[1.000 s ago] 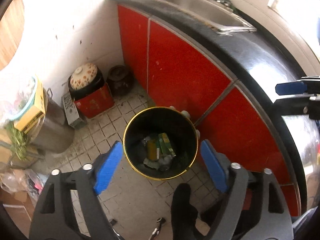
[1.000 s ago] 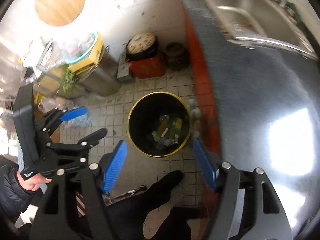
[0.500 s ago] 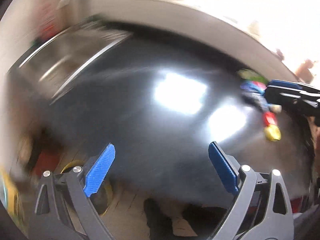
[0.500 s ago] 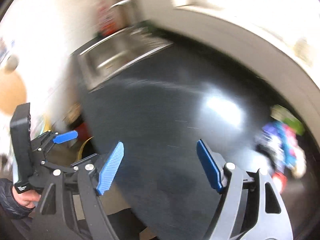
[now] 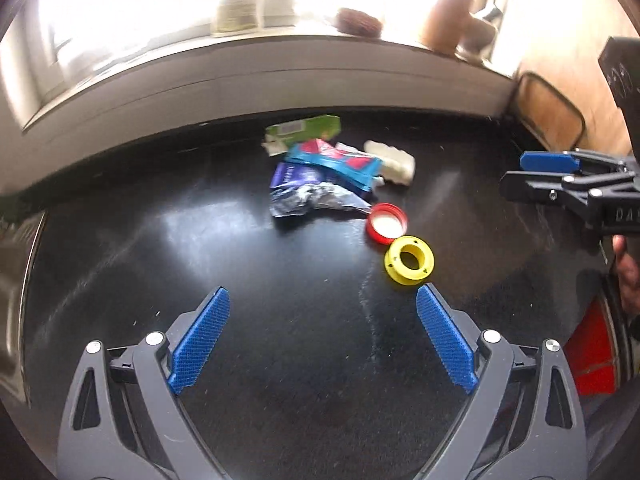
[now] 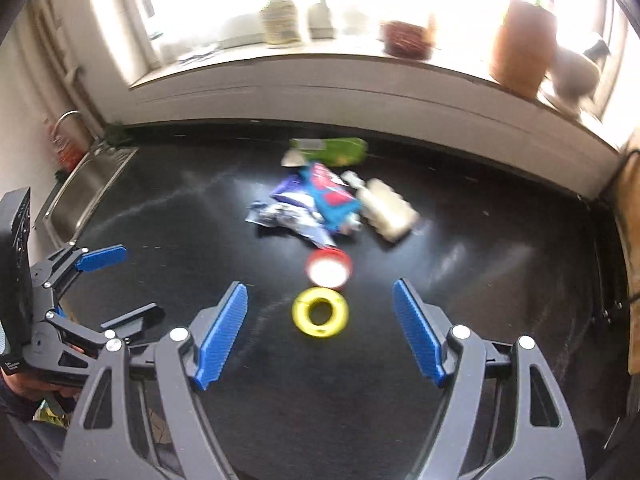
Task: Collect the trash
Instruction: 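Return both open tools to the countertop, then grasp the crumpled foil with left tool while right tool grasps the white foam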
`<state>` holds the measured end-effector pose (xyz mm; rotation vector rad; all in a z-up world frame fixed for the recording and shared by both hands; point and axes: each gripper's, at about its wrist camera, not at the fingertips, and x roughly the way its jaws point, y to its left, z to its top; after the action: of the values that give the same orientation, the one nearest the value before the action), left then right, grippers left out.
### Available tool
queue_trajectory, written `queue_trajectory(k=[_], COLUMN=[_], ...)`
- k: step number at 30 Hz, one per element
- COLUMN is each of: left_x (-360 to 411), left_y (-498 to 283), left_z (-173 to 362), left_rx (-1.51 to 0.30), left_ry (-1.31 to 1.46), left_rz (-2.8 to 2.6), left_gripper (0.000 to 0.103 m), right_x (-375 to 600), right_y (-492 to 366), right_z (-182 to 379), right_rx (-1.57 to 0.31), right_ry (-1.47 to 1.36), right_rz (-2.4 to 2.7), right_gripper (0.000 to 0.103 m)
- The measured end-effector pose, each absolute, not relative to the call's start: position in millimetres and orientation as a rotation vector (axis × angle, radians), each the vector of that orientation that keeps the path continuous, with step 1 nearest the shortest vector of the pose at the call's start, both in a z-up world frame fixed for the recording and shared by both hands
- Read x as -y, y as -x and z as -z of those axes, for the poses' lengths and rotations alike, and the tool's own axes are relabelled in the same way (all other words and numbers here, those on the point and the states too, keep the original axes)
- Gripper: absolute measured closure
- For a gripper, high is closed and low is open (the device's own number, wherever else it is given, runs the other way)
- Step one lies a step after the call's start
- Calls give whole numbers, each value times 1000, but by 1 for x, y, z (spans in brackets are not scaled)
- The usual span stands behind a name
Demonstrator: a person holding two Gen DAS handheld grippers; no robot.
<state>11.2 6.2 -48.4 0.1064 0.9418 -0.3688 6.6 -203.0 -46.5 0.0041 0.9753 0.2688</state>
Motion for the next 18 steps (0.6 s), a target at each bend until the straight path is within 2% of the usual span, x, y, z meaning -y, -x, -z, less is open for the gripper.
queue_trajectory(k=[10,18], left_x=[9,29], left_y=[-53,-123], left_z=[72,111], left_rx=[-967,-919], left_ry=[-190,-370], left_rz=[372,480], left_gripper=[11,11], right_x=[221,226], right_y=[-45,-109], right_z=[69,111], right_rx=[-1026,-1071], right_ry=[24,108], right_rz=[-295,-349], right_gripper=[30,30])
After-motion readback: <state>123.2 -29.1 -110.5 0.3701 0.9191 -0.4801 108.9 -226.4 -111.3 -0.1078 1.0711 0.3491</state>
